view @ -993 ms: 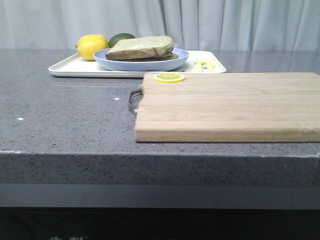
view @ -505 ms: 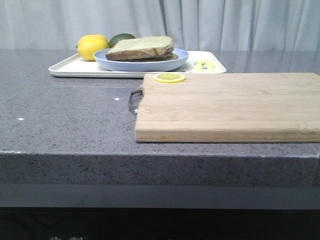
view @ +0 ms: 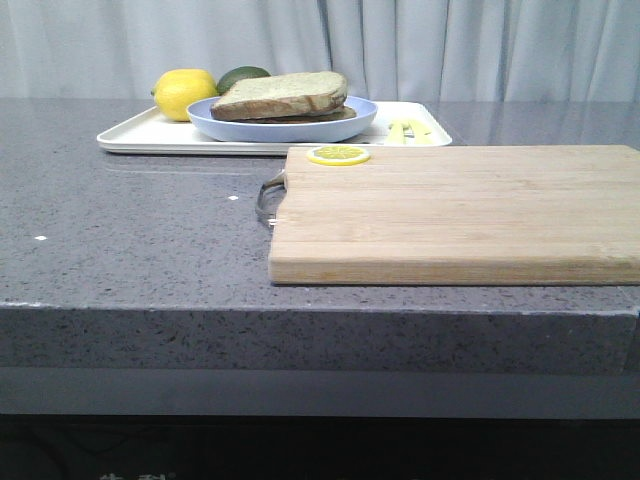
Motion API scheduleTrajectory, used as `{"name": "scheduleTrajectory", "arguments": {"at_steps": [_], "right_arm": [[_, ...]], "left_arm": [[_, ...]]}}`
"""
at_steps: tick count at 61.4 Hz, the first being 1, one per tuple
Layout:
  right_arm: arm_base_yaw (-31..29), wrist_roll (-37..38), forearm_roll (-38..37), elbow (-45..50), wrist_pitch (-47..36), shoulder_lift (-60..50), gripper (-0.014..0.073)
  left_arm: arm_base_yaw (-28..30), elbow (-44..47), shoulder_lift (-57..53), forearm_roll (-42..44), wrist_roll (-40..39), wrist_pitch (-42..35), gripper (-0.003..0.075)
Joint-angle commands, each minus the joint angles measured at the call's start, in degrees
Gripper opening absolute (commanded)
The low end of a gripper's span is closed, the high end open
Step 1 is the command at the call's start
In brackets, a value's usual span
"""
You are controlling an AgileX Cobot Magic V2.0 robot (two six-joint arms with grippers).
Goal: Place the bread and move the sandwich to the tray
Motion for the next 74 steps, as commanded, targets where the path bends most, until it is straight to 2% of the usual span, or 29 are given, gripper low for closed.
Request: {"name": "scheduleTrajectory", "arguments": {"at_steps": [1,45,48,55,60,70,74], "right_arm": [[-0.2,-0.1,-0.5,-1.4,-4.8,0.5,-0.0061],[-0.2,-0.2,-0.9,-0.6,-5.4,0.5,-0.0061],[-0.9,-1.2,-0.1,1.2,-8.0,0.2,-0.0061],[-4.5,-6.1,7.5,7.5,-17.3,-2.1,-0.0061],[-7.6,-6.7,10.3,13.2,-22.3,-5.0,-0.0061],[-12.9,-6.7,11.5,21.4,-23.7,-12.1,-0.0061],[-13.8,-6.7,11.2,21.2,-20.4,-11.4,-0.0061]], "left_arm": [[0.1,0.7,-1.4,-0.5,-0.5,-5.0,-0.0019],[0.1,0.7,-1.4,-0.5,-0.5,-5.0,-0.0019],[0.1,0.7,-1.4,-0.5,-0.5,-5.0,-0.0019],[0.1,0.7,-1.4,-0.5,-0.5,-5.0,-0.0019],[0.1,0.7,-1.4,-0.5,-0.5,-5.0,-0.0019],[0.1,0.7,-1.4,-0.5,-0.5,-5.0,-0.0019],[0.1,0.7,-1.3,-0.5,-0.5,-5.1,-0.0019]]}}
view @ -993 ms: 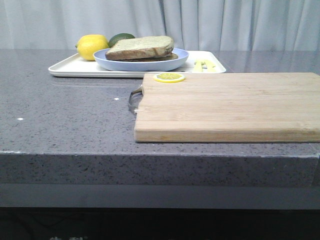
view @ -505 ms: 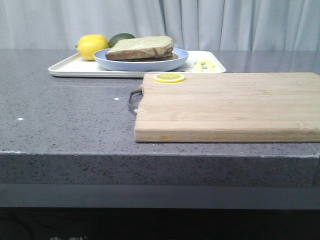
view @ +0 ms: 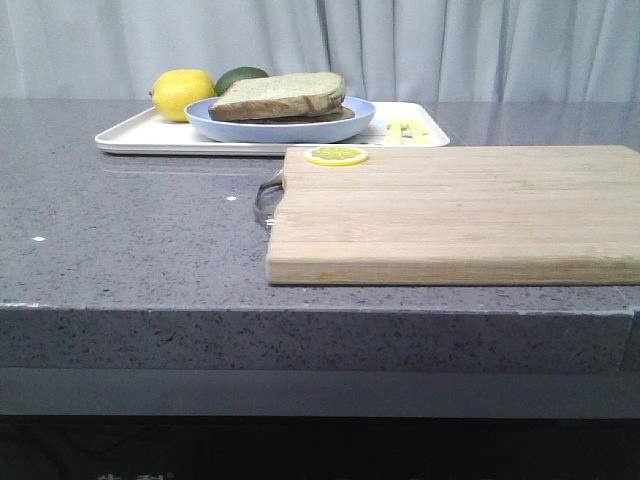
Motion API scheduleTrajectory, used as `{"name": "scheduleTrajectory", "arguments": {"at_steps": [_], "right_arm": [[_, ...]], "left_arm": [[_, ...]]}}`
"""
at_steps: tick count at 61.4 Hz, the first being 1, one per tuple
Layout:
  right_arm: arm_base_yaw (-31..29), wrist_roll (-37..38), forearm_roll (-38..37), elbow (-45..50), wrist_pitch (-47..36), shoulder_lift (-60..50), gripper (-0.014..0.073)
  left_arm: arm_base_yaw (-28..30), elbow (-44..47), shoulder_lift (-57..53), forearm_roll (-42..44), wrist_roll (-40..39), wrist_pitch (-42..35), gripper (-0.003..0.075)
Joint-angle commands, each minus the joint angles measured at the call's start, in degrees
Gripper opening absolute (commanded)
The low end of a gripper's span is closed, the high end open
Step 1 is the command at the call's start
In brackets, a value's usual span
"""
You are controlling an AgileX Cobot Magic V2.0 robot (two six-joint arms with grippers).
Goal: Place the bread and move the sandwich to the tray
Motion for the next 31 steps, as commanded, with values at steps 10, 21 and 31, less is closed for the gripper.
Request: {"name": "scheduleTrajectory", "arguments": {"at_steps": [10,21,31], "right_arm": [[-1.9,-0.9,-0.4,0.2,-2.0,-1.1,-0.0061],[-1.9,-0.9,-0.4,0.2,-2.0,-1.1,-0.0061],[-1.9,-0.9,-0.4,0.2,-2.0,-1.1,-0.0061]], "left_arm": [[0.1,0.7,-1.3,-0.5,-0.5,-4.9,-0.0019],[0.1,0.7,-1.3,-0.5,-0.5,-4.9,-0.0019],[0.1,0.7,-1.3,-0.5,-0.5,-4.9,-0.0019]]}}
